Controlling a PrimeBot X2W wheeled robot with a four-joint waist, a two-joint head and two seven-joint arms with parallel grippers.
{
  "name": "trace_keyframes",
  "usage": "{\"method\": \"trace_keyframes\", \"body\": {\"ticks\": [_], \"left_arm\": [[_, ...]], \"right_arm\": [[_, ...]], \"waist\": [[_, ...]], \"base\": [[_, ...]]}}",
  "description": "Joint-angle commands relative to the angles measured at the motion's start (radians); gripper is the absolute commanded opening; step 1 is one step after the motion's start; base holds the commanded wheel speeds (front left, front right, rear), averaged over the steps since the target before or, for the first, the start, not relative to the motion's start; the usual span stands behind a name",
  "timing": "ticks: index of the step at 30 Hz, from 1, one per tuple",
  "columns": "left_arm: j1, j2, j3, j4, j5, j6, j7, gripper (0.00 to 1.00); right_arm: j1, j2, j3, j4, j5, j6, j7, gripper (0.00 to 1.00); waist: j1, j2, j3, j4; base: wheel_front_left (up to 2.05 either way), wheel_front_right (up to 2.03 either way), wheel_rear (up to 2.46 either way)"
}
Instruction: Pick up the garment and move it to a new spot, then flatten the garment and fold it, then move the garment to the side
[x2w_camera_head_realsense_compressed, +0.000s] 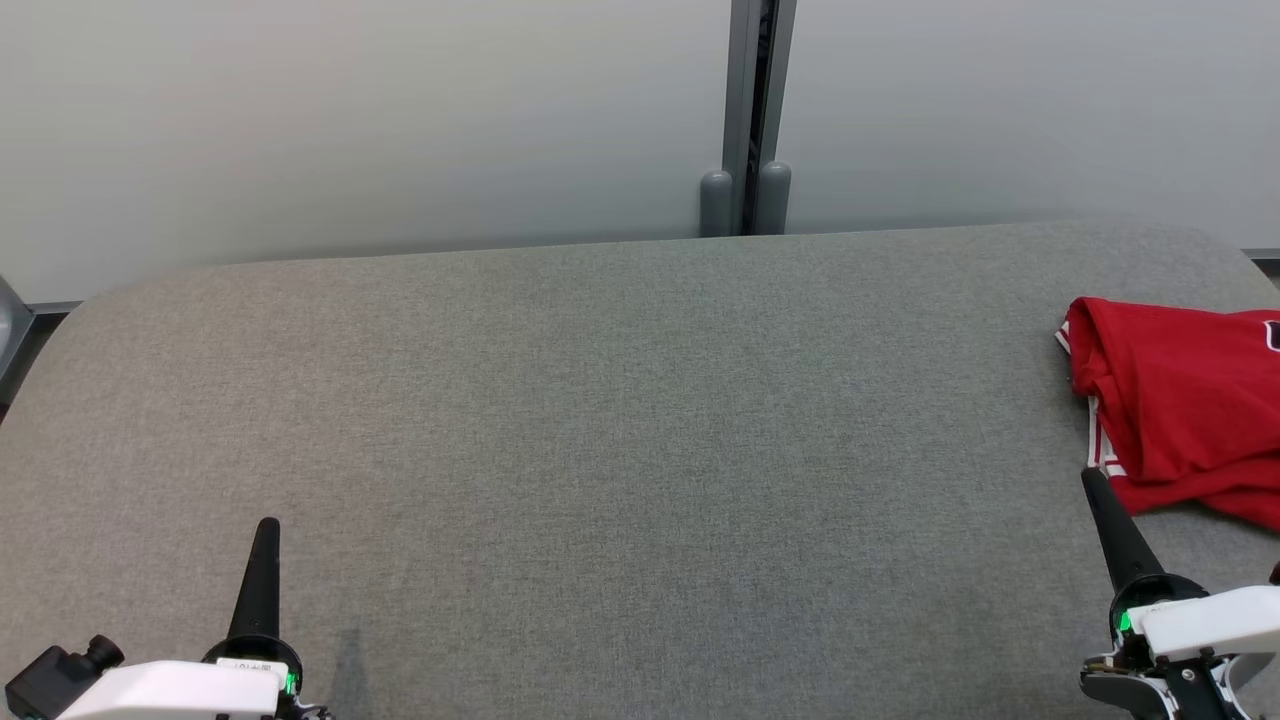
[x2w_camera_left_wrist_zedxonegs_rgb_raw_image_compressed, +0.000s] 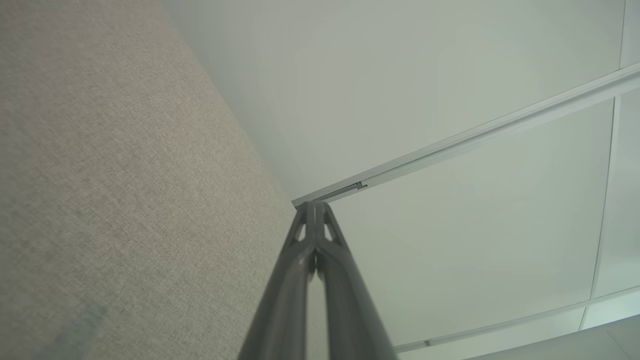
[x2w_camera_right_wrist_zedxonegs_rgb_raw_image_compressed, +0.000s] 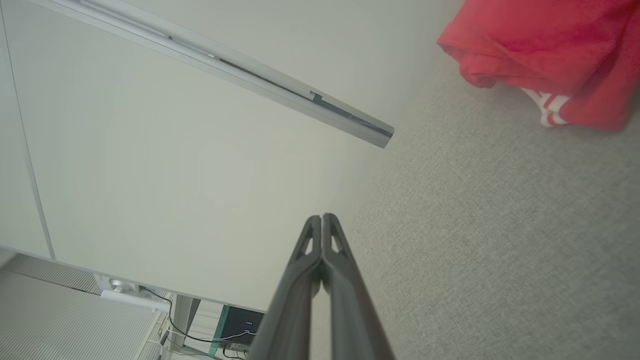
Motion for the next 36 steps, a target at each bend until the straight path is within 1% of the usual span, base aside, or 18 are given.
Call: {"method": "trace_keyframes", "body": {"ticks": [1,36], "left_arm": [[-0.029,-0.001,0.012,-0.004,-0.022,-0.010,0.004,0.00],[-0.052,-0.035,0.066,0.014,-0.262,-0.058,0.054,0.00]], "right_arm": [[-0.019,-0.003,-0.006,-0.003,0.027,0.001,0.003,0.00],[-0.066,0.005,-0.010,0.067,0.293,0.001,0.035,0.00]], "waist": [[0.0000,0.0000,0.000,0.000],[0.0000,0.0000,-0.002,0.008]], "base": [[0.00,0.00,0.00],[0.00,0.00,0.00]]}}
